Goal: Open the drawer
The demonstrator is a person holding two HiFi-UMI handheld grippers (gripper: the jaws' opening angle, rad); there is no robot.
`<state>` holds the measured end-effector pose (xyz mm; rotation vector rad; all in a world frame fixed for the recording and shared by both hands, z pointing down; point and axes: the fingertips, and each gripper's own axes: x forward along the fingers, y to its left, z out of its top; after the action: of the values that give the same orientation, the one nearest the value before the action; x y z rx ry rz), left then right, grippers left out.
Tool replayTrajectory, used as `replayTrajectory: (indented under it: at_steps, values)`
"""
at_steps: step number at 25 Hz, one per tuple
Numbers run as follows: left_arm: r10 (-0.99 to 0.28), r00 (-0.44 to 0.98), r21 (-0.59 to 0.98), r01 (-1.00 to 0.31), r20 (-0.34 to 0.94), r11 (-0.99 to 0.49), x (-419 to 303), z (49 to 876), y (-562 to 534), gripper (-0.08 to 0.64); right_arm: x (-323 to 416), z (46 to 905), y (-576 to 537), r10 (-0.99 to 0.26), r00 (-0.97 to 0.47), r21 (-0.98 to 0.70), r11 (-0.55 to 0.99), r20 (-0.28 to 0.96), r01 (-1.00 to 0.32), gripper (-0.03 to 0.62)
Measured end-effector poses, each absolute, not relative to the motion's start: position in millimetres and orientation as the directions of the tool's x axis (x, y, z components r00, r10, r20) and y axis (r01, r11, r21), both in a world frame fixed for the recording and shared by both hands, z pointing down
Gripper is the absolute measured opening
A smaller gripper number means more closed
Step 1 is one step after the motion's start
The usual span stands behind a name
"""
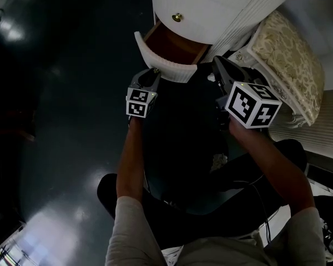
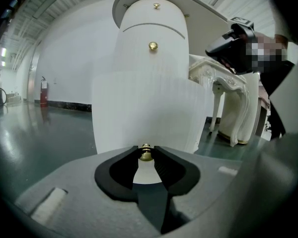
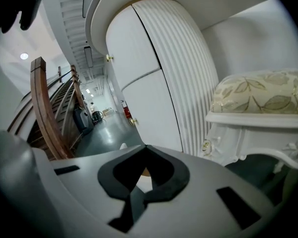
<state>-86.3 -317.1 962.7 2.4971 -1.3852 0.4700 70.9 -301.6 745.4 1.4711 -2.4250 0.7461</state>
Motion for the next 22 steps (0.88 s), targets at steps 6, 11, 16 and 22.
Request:
replayTrajectory:
  at_steps: [6,11,16,22]
  values:
    - [-0.773,0.492,0.065,-0.857,0.401,-0.512,-93,962,-307,0.103,82,749,-303,-0.777,-0.462,-0.298,0.362,0.427,-0.883,0.015]
    - [-0.767,0.492,0.062,-0.855,0.412,-0.515,-98,963,-299,0.103,85,748,-305,-0.778,-0.469,-0.325,0.354,0.418,-0.877,0.015]
    - [-0.767,0.489,0.063,-0.857,0.416,-0.512,-102,964,-293,0.103,80,752,-302,-0.764,-0.484,-0.327,0.369,0.427,-0.87,0.015]
    - [-0.766,0.496,0.07,-0.854,0.409,-0.516,-106,963,-285,0.103,80,757,-300,-0.753,-0.489,-0.324,0.375,0.439,-0.868,0.015]
